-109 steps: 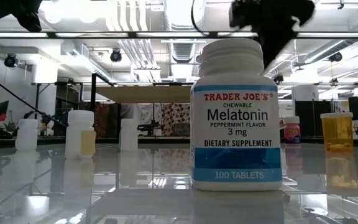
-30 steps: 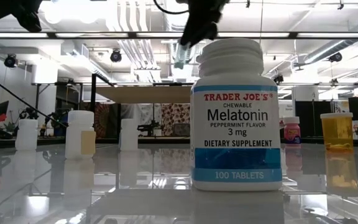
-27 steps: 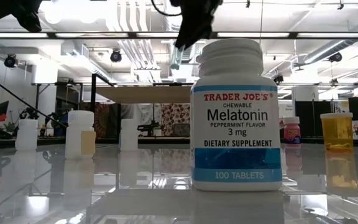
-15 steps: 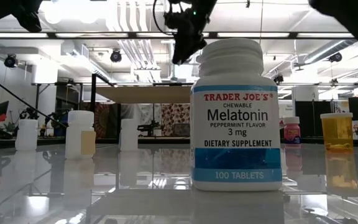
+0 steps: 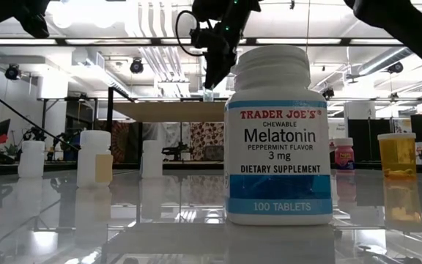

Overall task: Pick and place medicine bottles onto shelf by color
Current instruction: Put the light green pill bottle on the shelf, then put the white pill bottle on the shelf

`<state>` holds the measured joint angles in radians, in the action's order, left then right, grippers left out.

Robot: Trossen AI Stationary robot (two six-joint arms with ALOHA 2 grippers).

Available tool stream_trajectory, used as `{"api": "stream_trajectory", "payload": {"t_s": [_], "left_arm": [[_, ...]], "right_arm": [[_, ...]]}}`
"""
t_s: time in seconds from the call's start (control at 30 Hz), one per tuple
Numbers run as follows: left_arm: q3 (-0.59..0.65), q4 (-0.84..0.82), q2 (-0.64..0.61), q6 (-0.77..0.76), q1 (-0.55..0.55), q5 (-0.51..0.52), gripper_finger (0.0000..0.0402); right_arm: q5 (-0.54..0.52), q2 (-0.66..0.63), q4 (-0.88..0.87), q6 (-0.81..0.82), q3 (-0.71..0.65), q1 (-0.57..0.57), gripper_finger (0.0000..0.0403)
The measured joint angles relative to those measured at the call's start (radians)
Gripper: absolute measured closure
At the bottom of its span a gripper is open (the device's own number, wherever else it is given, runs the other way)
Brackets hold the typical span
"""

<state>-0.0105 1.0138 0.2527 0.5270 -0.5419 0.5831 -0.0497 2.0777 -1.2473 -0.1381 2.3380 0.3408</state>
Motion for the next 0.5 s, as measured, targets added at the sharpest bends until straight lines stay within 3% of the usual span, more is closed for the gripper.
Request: {"api": "stream_trajectory", "payload": {"t_s": [0.5], "left_arm": [[0.0, 0.0, 0.0, 0.0, 0.0, 0.0, 0.0343]], "right_arm": [[-0.004, -0.015, 0.004, 0.007, 0.017, 0.0, 0.0204]]}}
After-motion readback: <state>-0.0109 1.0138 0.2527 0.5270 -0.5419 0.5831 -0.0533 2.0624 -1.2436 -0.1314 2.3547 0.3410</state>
